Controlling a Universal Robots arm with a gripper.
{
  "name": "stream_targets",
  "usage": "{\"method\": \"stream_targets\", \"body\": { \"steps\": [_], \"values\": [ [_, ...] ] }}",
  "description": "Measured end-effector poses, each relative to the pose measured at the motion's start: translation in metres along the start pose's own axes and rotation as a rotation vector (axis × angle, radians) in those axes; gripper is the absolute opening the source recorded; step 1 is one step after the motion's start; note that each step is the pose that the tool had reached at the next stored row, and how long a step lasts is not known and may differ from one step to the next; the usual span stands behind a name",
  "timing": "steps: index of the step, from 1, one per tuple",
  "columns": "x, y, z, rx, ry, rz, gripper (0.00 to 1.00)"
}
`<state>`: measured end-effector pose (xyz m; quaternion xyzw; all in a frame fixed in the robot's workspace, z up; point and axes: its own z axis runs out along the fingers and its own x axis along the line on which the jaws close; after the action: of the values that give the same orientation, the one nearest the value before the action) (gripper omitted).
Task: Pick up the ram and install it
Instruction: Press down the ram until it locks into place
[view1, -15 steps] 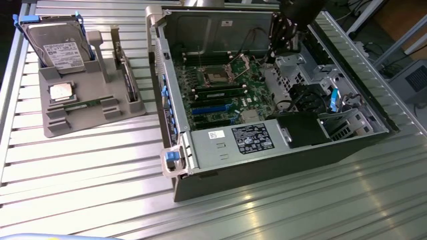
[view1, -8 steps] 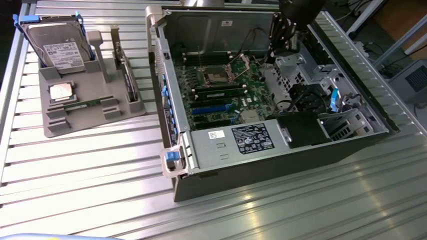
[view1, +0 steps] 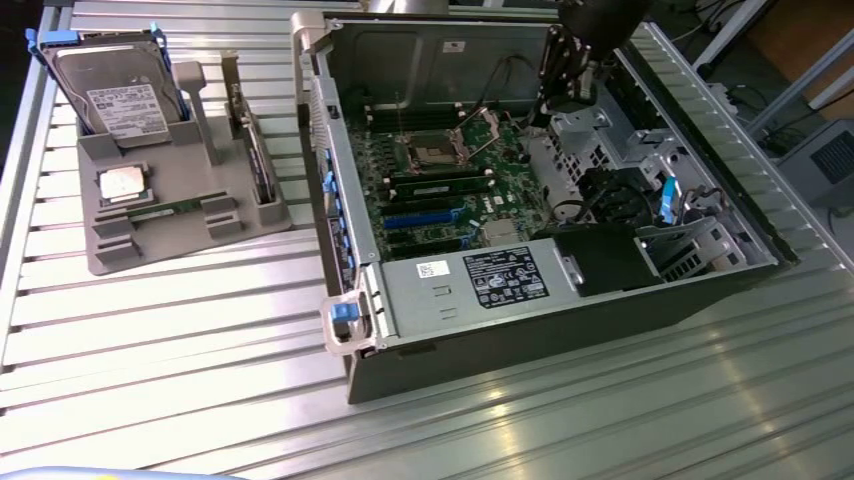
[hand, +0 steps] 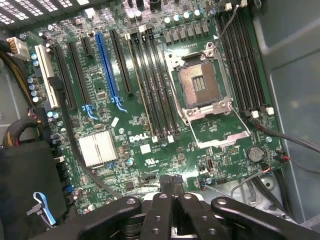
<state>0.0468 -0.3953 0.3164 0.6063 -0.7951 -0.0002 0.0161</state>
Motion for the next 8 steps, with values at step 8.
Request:
{"method": "stream_targets", "body": {
  "steps": [8],
  "values": [
    [0.0,0.0,0.0,-0.0013,-0.0004,0.057,0.1]
  ]
}}
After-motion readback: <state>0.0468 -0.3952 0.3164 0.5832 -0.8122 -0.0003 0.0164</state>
